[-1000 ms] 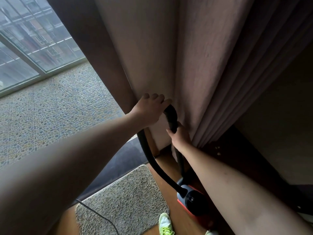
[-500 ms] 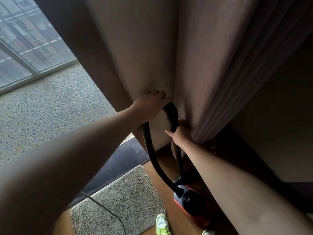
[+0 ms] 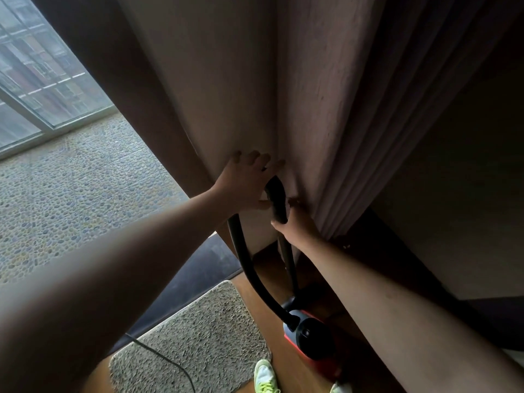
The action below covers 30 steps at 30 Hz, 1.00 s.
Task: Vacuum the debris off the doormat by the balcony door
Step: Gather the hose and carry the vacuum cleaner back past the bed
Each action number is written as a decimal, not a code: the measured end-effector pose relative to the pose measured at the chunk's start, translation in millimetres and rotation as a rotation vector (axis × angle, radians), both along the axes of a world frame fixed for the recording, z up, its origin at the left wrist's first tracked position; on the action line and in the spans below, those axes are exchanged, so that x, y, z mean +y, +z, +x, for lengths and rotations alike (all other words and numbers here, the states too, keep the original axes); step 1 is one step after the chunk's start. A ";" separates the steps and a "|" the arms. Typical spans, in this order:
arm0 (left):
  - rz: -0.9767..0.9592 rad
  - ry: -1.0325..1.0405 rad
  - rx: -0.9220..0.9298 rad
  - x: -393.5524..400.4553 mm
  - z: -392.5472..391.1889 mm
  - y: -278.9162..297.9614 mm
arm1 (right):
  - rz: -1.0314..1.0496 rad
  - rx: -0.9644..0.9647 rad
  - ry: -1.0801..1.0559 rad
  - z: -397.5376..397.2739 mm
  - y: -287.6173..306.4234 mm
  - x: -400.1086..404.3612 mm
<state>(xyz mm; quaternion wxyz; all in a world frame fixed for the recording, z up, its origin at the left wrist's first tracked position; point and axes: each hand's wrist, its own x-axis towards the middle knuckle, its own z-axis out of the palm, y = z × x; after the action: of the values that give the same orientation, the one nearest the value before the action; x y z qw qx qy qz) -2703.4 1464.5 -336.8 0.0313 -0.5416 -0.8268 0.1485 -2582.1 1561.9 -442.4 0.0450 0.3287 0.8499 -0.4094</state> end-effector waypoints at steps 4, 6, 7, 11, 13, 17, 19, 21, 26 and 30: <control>0.119 0.110 -0.056 4.3 31.4 -3.0 | 0.054 -0.087 0.052 21.4 10.4 6.4; 0.205 0.155 -0.095 4.1 53.0 -7.3 | 0.078 -0.115 0.094 39.9 14.2 7.8; 0.238 0.169 -0.115 3.3 63.9 -10.3 | 0.083 -0.123 0.109 50.8 15.5 8.2; 0.274 0.145 -0.186 -0.1 107.1 -25.5 | 0.134 -0.126 0.112 102.9 17.6 11.3; 0.261 0.106 -0.216 0.5 129.3 -29.7 | 0.159 -0.131 0.095 132.0 20.4 13.2; 0.268 0.051 -0.330 11.5 180.1 -30.6 | 0.246 -0.150 0.007 192.1 32.9 18.5; 0.255 0.009 -0.365 18.5 206.9 -27.0 | 0.291 -0.176 -0.050 224.3 42.9 20.2; 0.237 -0.056 -0.380 28.9 229.3 -23.9 | 0.357 -0.204 -0.101 255.3 53.0 24.1; 0.212 -0.203 -0.384 68.1 280.8 -9.4 | 0.424 -0.259 -0.238 328.2 69.8 40.0; 0.194 -0.287 -0.383 108.4 320.5 -2.1 | 0.406 -0.271 -0.370 382.8 74.3 65.2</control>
<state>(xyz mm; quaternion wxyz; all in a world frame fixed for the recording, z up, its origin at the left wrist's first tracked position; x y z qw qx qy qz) -2382.9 1572.9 -338.9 -0.0534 -0.6660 -0.7428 -0.0428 -2199.3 1627.1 -368.1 0.0159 0.5316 0.8264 -0.1848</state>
